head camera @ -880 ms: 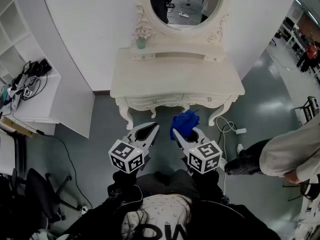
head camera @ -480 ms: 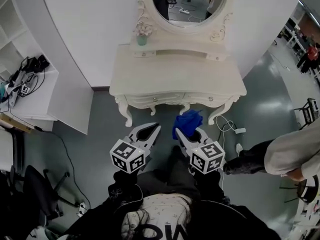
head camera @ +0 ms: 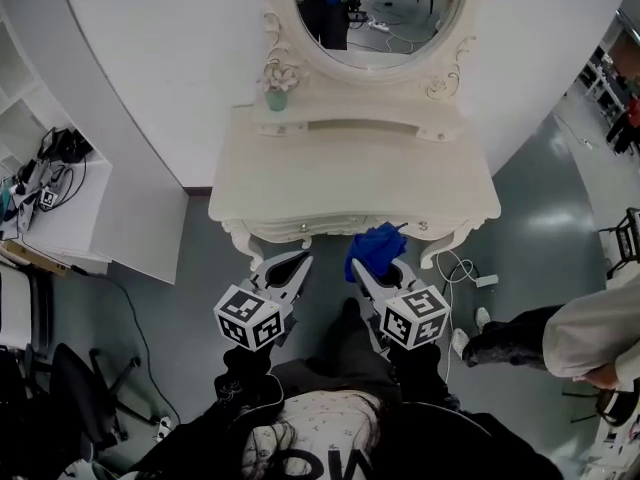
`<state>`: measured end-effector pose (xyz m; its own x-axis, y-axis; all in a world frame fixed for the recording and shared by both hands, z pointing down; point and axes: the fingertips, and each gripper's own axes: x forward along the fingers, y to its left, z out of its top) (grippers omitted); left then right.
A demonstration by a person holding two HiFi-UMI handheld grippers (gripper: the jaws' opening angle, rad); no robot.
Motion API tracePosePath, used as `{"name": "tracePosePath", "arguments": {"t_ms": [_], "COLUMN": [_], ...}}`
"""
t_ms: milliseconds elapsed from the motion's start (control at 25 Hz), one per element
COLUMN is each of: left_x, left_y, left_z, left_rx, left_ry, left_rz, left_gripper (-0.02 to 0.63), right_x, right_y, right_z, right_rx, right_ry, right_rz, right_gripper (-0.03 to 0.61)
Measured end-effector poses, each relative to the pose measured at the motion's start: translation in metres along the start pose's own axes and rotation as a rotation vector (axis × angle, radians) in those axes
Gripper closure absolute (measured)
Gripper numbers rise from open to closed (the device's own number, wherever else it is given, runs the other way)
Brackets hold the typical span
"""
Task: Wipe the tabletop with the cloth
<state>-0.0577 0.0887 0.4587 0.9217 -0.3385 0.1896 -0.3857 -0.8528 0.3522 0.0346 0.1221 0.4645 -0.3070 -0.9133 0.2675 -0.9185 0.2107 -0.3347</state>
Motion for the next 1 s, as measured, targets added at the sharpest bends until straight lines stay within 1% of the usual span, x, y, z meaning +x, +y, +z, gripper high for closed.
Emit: {"name": "tracePosePath", "arguments": {"t_ms": [160, 360, 440, 560, 760, 1000], "left_x": [0.05, 0.113, 0.135, 0.159, 0.183, 0.174], "left_y": [0.015, 0.022, 0.025, 0.034, 0.057, 0.087], "left_z": [0.017, 0.035, 0.042, 0.052, 0.066, 0.075], "left_rx": [-0.008, -0.003, 0.004, 0.014, 0.035, 0.024], "left_ry": [-0.009, 0.01, 0.017, 0.019, 0.018, 0.014], "left_rz": [0.01, 0.014, 0.018, 0.045, 0.109, 0.174], "left_gripper": [0.614, 0.614, 0.614, 0.614, 0.614, 0.614], "right_x": [0.017, 0.037, 0.045, 0.059, 0.087, 0.128], "right_y": [-0.044, -0.101, -0.122, -0.145, -0.171, -0.17], "right_z": [0.022, 0.054, 0.063, 0.069, 0.078, 0.079], "right_rx": [-0.021, -0.022, -0.023, -0.023, -0.032, -0.052], "right_ry": [0.018, 0.028, 0.036, 0.055, 0.066, 0.103], "right_rz": [0.007, 0.029, 0.035, 0.061, 0.105, 0.154], "right_gripper": [0.466, 0.466, 0.466, 0.466, 0.468, 0.466]}}
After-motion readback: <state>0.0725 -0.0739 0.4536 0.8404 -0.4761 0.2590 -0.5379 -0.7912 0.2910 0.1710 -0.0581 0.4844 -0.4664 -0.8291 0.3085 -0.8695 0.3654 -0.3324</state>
